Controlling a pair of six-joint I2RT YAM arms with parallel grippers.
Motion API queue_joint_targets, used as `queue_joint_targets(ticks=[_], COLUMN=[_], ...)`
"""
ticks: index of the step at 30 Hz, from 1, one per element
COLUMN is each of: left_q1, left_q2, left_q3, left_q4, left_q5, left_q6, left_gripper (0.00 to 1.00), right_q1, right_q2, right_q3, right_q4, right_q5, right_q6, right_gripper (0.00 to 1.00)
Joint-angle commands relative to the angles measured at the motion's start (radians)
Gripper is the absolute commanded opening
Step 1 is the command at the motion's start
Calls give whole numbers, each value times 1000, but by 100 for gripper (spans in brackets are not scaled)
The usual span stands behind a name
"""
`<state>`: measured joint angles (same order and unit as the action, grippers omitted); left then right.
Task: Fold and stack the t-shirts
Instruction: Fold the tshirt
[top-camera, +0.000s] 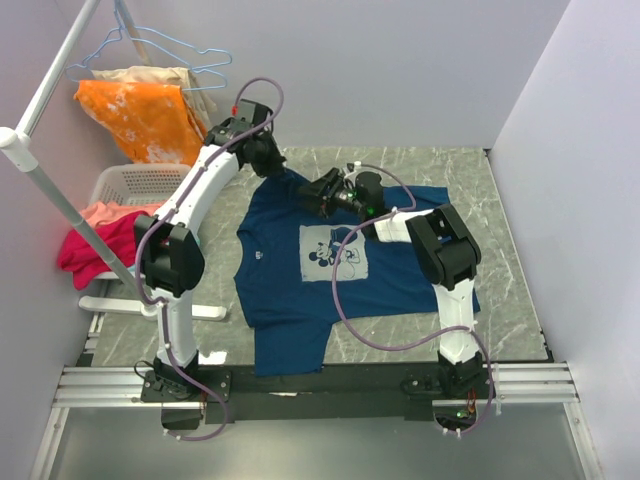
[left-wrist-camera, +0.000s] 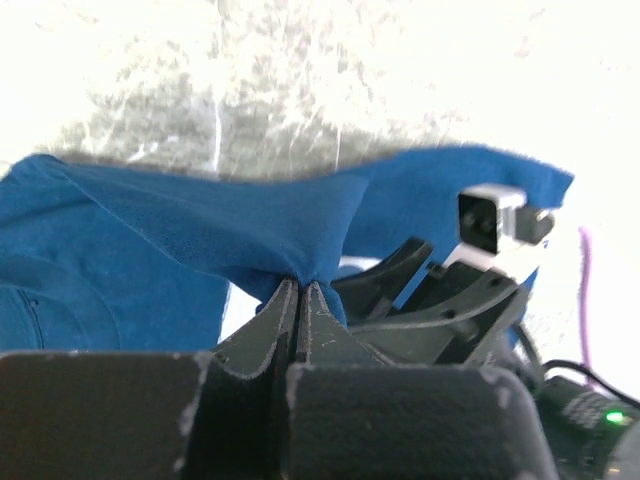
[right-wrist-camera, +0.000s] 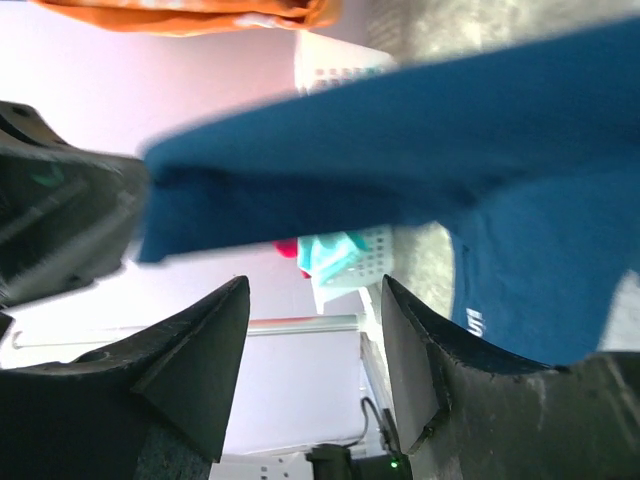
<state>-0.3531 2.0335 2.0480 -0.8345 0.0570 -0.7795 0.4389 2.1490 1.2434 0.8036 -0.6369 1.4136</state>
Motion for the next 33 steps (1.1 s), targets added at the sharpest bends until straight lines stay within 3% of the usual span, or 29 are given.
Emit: queue_joint_targets(ticks=[1,11,33], left_q1=[32,54,57], left_q2=[-64,-99,-114], left_q3=[23,-8,-40], left_q4=[69,126,129], left_q5=[46,135,172], left_q6=[-55,-99,-104], left_gripper=[1,1,1], right_q1=[1,3,0], right_q2=[-43,49,115], right_q3=[-12,13,117], right_q4=[2,152,88], right_q5=[20,29,66], right_q6=[-53,57,11], right_gripper=[62,56,51])
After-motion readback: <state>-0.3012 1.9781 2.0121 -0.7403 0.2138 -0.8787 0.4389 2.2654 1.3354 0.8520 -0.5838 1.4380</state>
